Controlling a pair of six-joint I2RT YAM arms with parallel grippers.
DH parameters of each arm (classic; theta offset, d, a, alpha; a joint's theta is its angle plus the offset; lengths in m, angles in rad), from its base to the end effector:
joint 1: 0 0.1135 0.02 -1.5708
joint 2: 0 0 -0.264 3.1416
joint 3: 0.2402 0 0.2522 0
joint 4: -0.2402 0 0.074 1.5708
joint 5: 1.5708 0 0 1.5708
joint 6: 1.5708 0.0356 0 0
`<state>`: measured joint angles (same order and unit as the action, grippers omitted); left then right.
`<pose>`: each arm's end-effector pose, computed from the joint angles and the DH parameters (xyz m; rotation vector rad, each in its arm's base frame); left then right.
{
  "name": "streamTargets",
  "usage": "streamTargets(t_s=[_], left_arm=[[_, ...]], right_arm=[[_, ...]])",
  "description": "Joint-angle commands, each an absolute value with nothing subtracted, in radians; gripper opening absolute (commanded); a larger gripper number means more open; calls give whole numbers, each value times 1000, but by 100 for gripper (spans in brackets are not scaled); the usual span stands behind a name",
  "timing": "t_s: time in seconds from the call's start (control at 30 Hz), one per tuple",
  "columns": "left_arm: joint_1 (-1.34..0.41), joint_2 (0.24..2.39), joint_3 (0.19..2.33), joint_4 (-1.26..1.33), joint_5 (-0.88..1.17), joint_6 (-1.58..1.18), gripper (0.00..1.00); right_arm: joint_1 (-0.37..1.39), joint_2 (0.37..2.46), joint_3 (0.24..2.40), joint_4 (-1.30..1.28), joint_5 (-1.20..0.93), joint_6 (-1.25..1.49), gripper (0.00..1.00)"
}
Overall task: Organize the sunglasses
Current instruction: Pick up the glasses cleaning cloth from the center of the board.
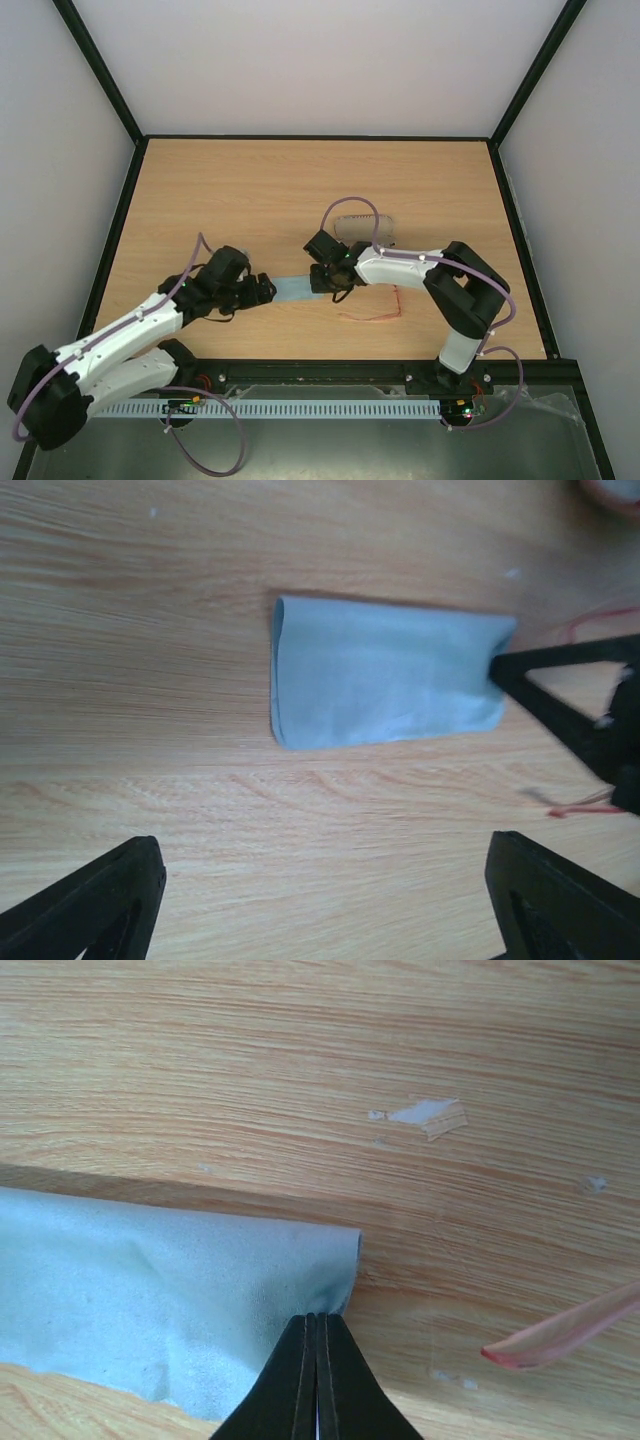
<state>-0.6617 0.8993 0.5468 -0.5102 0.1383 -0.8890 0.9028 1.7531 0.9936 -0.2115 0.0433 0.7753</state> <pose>0.1370 -0.1129 0.2089 -0.2299 2.6041 -0.8054 0.2172 0.2728 0.1575 -0.1512 2.6476 0.5717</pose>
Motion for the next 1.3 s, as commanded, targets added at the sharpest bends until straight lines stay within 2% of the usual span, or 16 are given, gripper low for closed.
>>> streamTargets(t_s=[0.0,0.17,0.27,0.4,0.57,0.7,1.07,1.27], left_arm=[[-710,984,544,-453,90,-918,83],[-739,1084,583,-426,38,-923,51],[-752,1153,617,-428,1,-917,42],[-755,1225,634,-411,-36,-914,40],[-758,1323,667,-389,-68,-903,29],[-765,1393,703,-388,-95,-888,25],[-771,1486,749,-400,-146,-855,24],[-771,1503,745,-392,-142,-836,20]], right_arm=[[907,1710,990,-261,48,778,1],[908,1714,980,-249,41,776,1],[907,1717,966,-232,29,780,1],[907,1708,950,-213,16,784,1],[908,1698,934,-202,9,787,1],[907,1697,928,-196,0,786,1],[907,1703,928,-189,-9,779,1],[908,1704,921,-186,-9,776,1]])
